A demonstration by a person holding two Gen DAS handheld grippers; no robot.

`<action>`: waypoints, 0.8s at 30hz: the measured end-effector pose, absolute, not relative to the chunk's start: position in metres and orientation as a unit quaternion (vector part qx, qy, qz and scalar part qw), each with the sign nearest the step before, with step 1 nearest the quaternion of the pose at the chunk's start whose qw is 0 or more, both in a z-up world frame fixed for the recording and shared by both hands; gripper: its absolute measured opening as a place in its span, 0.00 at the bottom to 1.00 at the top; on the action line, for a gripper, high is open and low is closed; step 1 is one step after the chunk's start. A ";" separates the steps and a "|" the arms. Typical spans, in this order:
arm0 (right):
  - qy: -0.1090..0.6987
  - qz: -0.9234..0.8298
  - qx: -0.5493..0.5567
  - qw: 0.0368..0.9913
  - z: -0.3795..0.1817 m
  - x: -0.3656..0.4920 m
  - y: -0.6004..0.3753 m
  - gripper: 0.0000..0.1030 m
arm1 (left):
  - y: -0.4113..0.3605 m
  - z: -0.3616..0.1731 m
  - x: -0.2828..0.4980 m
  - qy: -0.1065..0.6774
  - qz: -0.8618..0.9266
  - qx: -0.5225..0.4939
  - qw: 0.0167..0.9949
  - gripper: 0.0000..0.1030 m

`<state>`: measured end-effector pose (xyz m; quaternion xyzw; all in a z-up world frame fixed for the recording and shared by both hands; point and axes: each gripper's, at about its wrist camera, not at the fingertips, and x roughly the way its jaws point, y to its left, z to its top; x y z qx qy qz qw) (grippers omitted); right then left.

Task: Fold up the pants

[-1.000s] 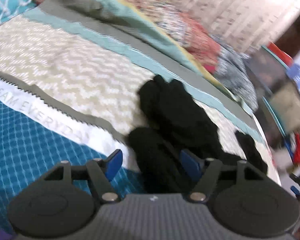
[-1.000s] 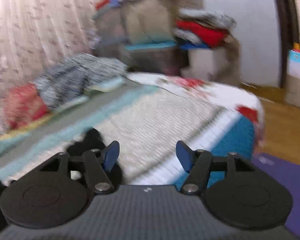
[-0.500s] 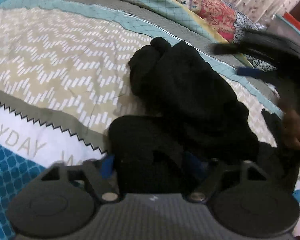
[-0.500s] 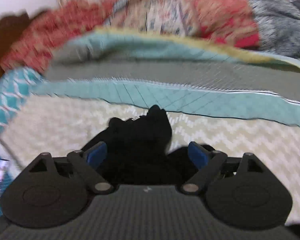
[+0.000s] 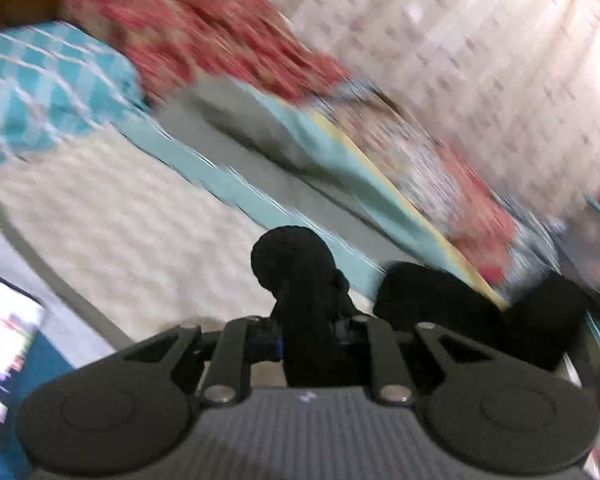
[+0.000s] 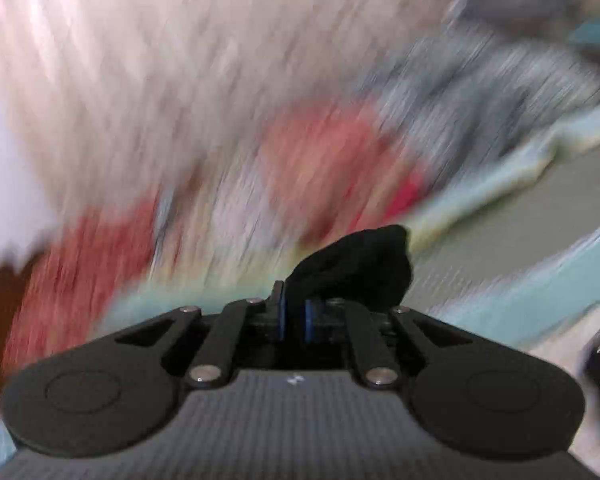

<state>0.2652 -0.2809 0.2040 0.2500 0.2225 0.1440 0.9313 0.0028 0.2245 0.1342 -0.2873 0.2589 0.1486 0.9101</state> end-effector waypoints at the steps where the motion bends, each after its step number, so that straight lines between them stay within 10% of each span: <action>1: 0.199 0.113 0.264 0.937 0.210 0.263 -0.305 0.11 | 0.232 0.133 0.002 0.259 0.160 -0.288 0.908 0.16; 5: 0.202 0.030 0.300 0.932 0.189 0.259 -0.378 0.17 | 0.237 0.099 0.003 0.316 0.160 -0.320 0.879 0.17; 8: 0.272 -0.040 0.259 0.926 0.141 0.251 -0.394 0.67 | 0.221 0.070 -0.002 0.364 0.171 -0.305 0.863 0.19; 24: 0.346 -0.045 0.313 0.883 0.059 0.147 -0.415 0.67 | 0.226 0.058 -0.031 0.393 0.174 -0.325 0.842 0.24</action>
